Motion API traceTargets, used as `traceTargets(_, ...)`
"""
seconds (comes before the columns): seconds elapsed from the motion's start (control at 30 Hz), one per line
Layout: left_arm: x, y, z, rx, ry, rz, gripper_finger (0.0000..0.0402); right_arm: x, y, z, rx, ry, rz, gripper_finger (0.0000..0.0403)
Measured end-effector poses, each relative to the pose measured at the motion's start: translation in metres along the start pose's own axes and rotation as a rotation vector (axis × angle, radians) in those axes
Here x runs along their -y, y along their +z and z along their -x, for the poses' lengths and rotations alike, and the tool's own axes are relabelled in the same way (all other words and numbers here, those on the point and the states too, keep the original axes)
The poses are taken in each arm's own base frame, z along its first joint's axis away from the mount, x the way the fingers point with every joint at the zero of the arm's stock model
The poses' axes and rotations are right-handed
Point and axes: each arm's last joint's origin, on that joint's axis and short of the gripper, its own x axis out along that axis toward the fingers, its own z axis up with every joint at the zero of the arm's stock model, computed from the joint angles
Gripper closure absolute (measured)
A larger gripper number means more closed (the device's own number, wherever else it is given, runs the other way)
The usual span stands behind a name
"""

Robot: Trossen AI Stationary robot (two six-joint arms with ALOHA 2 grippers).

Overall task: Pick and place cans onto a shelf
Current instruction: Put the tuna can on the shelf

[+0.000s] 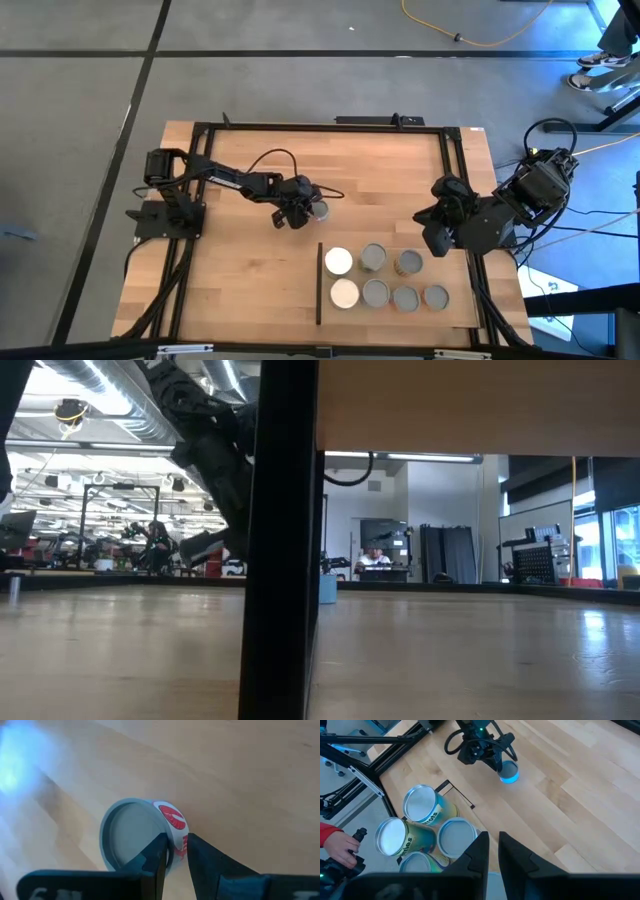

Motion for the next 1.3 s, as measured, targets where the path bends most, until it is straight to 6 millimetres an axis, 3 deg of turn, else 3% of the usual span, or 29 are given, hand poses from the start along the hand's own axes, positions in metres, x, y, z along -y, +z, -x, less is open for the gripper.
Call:
traceTargets(0.17, -0.003, 0.001, -0.001, 0.0, 0.033, 0.101, 0.0339, 0.0, 0.0, 0.0, 0.0, 0.0, 0.001, 0.0359)
traceTargets(0.33, -0.002, 0.003, -0.001, -0.079, 0.07, 0.098, 0.039, 0.0, 0.0, 0.0, 0.0, 0.0, 0.001, 0.0359)
traceTargets(0.6, -0.014, 0.002, 0.005, -0.094, 0.064, 0.18, 0.0398, 0.0, 0.0, 0.0, 0.0, 0.0, 0.0, 0.0359)
traceTargets(0.87, -0.084, -0.014, 0.051, -0.117, 0.084, 0.279, 0.0399, 0.0, 0.0, 0.0, 0.0, 0.0, 0.001, 0.0359)
traceTargets(1.03, -0.135, -0.017, 0.103, -0.084, 0.134, 0.336, 0.04, 0.0, 0.0, 0.0, 0.0, 0.0, 0.004, 0.0359)
traceTargets(1.17, -0.171, 0.003, 0.143, -0.059, 0.293, 0.413, 0.0401, 0.0, 0.0, 0.0, 0.01, -0.003, 0.05, 0.0359)
traceTargets(1.3, -0.192, 0.031, 0.163, -0.017, 0.376, 0.409, 0.0401, 0.001, 0.002, 0.0, 0.056, -0.02, 0.106, 0.0359)
